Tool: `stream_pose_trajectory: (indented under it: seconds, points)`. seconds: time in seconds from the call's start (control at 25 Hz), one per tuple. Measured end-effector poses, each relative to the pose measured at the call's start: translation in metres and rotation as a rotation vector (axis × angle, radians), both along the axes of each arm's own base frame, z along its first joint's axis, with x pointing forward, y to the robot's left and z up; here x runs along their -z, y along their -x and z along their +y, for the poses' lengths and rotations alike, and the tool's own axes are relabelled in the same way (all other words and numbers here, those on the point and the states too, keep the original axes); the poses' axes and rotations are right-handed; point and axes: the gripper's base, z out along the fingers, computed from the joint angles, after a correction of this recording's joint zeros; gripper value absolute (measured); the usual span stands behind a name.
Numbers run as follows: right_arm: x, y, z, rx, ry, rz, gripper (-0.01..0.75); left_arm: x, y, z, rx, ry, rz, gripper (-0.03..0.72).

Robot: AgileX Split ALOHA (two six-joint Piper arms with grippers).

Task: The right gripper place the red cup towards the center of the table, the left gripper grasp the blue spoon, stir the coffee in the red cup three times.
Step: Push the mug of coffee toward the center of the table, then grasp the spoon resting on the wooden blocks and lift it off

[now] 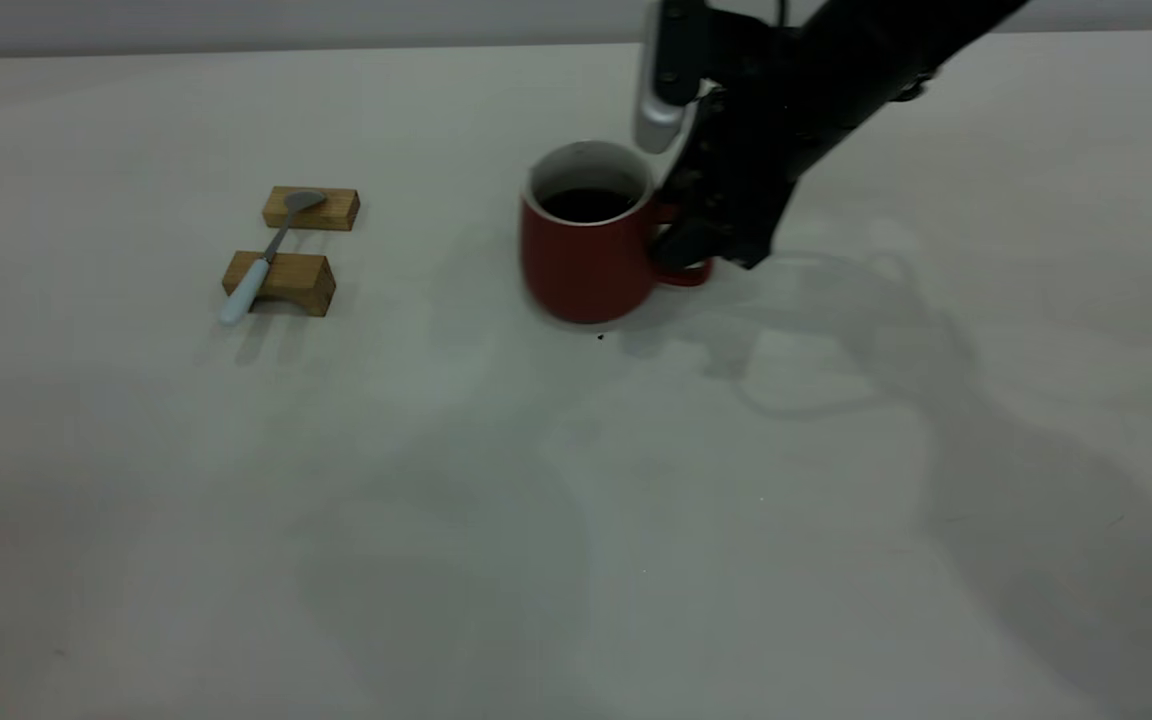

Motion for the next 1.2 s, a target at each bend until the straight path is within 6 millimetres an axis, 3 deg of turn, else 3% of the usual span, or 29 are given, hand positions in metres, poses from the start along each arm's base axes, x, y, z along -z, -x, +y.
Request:
stream_pose_trajectory:
  seconds: [0.12,0.28,0.52,0.68,0.84,1.08,1.2]
  points:
    - [-0.001,0.000,0.005,0.000,-0.017,0.005,0.501,0.000,0.000,0.000,0.000,0.000,0.000,0.548]
    - [-0.004,-0.003,-0.007,0.061,-0.053,0.054,0.482,0.000,0.000,0.000,0.000,0.000,0.000,0.548]
    - [-0.036,-0.006,-0.025,0.098,-0.117,0.140,0.434,0.000,0.000,0.000,0.000,0.000,0.000,0.548]
    - [-0.072,0.000,-0.035,0.069,-0.181,0.243,0.395,0.000,0.000,0.000,0.000,0.000,0.000,0.548]
    - [-0.127,0.016,-0.046,0.082,-0.261,0.424,0.348,0.000,0.000,0.000,0.000,0.000,0.000,0.548]
    - [-0.214,0.043,-0.089,0.434,-0.306,0.586,0.322,0.000,0.000,0.000,0.000,0.000,0.000,0.548]
    - [-0.253,0.073,-0.115,0.621,-0.273,0.548,0.321,0.000,0.000,0.000,0.000,0.000,0.000,0.548]
